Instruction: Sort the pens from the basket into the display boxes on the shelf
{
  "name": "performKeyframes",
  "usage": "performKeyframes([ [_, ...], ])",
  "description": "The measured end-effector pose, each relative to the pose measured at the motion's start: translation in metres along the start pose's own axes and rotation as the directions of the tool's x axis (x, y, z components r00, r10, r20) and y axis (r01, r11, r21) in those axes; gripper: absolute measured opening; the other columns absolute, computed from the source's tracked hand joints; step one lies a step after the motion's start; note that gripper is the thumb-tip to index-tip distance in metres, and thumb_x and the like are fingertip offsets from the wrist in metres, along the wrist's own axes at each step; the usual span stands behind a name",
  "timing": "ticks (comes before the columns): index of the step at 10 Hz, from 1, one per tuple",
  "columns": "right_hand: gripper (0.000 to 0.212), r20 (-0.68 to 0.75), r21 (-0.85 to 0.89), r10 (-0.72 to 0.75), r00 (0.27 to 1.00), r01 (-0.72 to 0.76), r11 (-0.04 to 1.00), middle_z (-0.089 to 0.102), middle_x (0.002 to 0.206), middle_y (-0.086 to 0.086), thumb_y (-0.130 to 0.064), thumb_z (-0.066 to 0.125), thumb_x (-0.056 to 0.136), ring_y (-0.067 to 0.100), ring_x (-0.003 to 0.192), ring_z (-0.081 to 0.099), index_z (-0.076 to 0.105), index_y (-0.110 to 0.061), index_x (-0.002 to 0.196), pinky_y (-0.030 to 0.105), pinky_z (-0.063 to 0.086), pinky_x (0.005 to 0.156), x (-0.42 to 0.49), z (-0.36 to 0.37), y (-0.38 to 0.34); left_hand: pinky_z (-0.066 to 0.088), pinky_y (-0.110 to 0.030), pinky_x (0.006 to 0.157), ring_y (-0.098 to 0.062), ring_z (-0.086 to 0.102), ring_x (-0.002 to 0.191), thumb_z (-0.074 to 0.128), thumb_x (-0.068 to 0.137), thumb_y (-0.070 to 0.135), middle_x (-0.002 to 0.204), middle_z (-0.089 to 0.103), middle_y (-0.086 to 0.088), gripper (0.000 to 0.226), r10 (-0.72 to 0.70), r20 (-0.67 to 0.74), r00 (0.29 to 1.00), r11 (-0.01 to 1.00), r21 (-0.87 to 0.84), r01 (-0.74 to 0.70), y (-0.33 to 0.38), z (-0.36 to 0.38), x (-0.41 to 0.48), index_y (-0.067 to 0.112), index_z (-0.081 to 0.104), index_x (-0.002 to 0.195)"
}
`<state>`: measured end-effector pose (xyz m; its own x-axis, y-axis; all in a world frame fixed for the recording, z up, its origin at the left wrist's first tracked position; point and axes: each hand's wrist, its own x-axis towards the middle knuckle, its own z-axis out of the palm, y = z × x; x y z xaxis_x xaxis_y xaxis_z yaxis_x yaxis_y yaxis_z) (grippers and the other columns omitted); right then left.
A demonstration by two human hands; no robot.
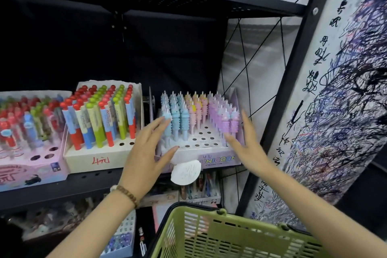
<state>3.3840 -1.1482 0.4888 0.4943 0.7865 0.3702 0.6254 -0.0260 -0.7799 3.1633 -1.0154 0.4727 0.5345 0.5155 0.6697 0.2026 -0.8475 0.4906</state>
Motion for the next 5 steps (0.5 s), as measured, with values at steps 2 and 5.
performKeyframes([
  [2, 0.075, 0.044, 0.041, -0.016, 0.999, 0.014, 0.999, 0.003, 0.159, -0.013, -0.032, 0.048, 0.096, 0.006, 0.146, 0.005, -0.003, -0.029, 0.151, 0.048, 0.024, 0.116, 0.005, 0.012, 0.017, 0.036, -0.005, 0.093, 0.006, 0.053, 0.108, 0.042, 0.083, 0.059, 0.146, 0.017, 0.019, 0.078, -0.248, 0.206, 0.947, 0.958, -0.094, 0.271, 0.001, 0.018, -0.015, 0.041, 0.000, 0.146],
  [5, 0.060, -0.096, 0.091, -0.132, 0.987, 0.140, 0.986, 0.016, 0.151, -0.030, -0.054, 0.042, 0.092, -0.011, 0.137, 0.019, 0.011, -0.051, 0.144, 0.019, 0.019, 0.111, -0.015, -0.015, -0.060, 0.028, -0.019, 0.106, 0.007, 0.033, 0.130, 0.040, 0.081, 0.061, 0.139, 0.031, 0.037, 0.058, -0.450, 0.030, 0.892, 0.836, -0.338, 0.433, 0.010, -0.032, -0.087, 0.049, 0.033, 0.136],
])
